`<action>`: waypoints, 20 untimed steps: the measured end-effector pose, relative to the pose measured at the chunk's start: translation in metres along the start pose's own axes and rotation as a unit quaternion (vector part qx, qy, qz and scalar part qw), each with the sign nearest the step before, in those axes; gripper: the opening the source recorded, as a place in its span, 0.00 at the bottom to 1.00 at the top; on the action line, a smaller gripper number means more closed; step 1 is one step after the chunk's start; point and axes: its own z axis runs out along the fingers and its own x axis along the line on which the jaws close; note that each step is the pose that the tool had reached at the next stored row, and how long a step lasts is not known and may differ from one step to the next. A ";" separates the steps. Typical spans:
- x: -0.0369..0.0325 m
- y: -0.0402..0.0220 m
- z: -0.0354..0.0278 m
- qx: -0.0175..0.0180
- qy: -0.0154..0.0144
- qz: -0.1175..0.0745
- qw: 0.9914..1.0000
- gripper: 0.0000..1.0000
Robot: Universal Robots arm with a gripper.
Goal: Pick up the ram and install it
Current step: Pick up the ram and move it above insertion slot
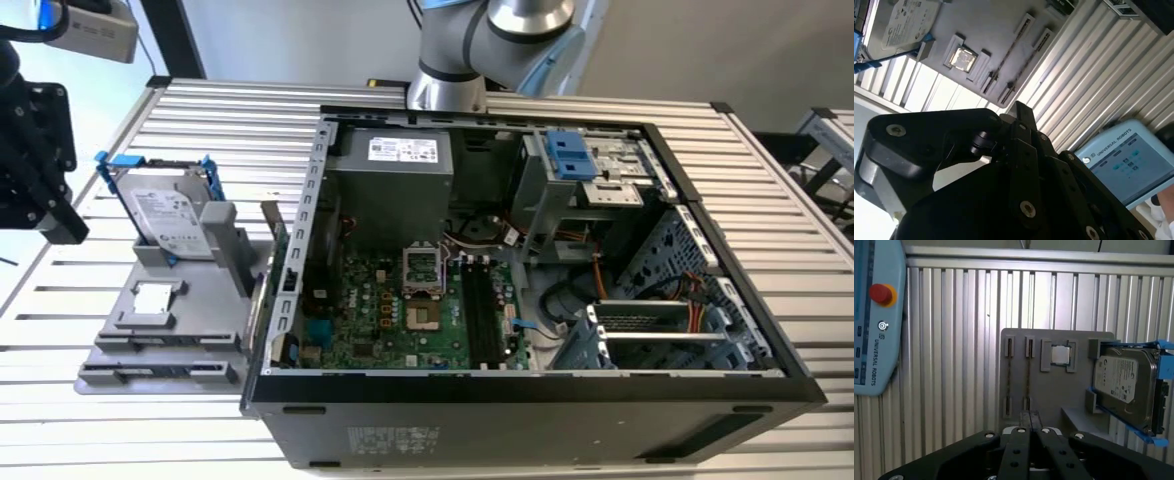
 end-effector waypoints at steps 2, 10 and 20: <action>0.0000 0.0001 0.0004 -0.001 0.000 -0.002 1.000 0.00; 0.0000 0.0007 0.0015 -0.004 0.000 -0.014 1.000 0.00; 0.0000 0.0008 0.0015 -0.004 0.000 -0.014 1.000 1.00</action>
